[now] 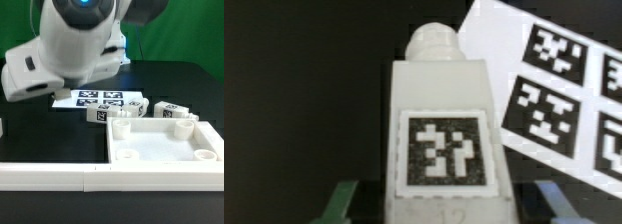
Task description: Assemble one leg
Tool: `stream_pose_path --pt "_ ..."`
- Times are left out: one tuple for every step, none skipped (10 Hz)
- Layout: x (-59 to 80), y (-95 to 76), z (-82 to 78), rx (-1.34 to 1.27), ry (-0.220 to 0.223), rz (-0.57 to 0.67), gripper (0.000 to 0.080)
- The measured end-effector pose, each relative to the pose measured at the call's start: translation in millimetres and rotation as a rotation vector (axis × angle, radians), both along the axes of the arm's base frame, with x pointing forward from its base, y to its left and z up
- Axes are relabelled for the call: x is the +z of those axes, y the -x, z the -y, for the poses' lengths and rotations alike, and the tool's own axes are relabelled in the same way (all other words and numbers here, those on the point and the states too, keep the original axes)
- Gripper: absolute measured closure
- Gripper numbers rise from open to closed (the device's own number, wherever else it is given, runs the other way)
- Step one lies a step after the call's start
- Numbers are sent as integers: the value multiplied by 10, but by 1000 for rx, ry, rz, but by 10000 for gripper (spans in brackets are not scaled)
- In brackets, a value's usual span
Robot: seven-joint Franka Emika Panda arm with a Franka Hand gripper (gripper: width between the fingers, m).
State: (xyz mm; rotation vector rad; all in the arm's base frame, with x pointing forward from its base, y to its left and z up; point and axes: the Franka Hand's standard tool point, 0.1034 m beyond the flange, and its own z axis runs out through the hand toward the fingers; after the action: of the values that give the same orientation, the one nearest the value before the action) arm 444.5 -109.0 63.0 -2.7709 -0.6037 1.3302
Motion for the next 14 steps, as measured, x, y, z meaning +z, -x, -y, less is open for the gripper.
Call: stream_pose_path --pt "183 -31 -20 1 5 2 514" --pt "228 -67 -47 8 4 18 514" --pt "204 -87 -45 8 0 34 514" --pt "204 -89 -54 10 0 33 514" --pt "222 -185 -126 15 8 68 514" --pt "376 -422 -338 54 0 173 514" --pt "579 -543 -569 35 -27 233 514" --pt "785 -724 -839 2 -58 321 514" --pt "911 -856 -1029 -1 -51 391 514" --pt "918 -966 -1100 10 -69 469 514" --pt "909 -973 -1040 7 -97 543 514" --pt "908 -973 -1004 1 -107 597 514" --pt "910 -1017 -994 1 -126 670 514" --pt "893 -1002 -997 -2 -130 698 514"
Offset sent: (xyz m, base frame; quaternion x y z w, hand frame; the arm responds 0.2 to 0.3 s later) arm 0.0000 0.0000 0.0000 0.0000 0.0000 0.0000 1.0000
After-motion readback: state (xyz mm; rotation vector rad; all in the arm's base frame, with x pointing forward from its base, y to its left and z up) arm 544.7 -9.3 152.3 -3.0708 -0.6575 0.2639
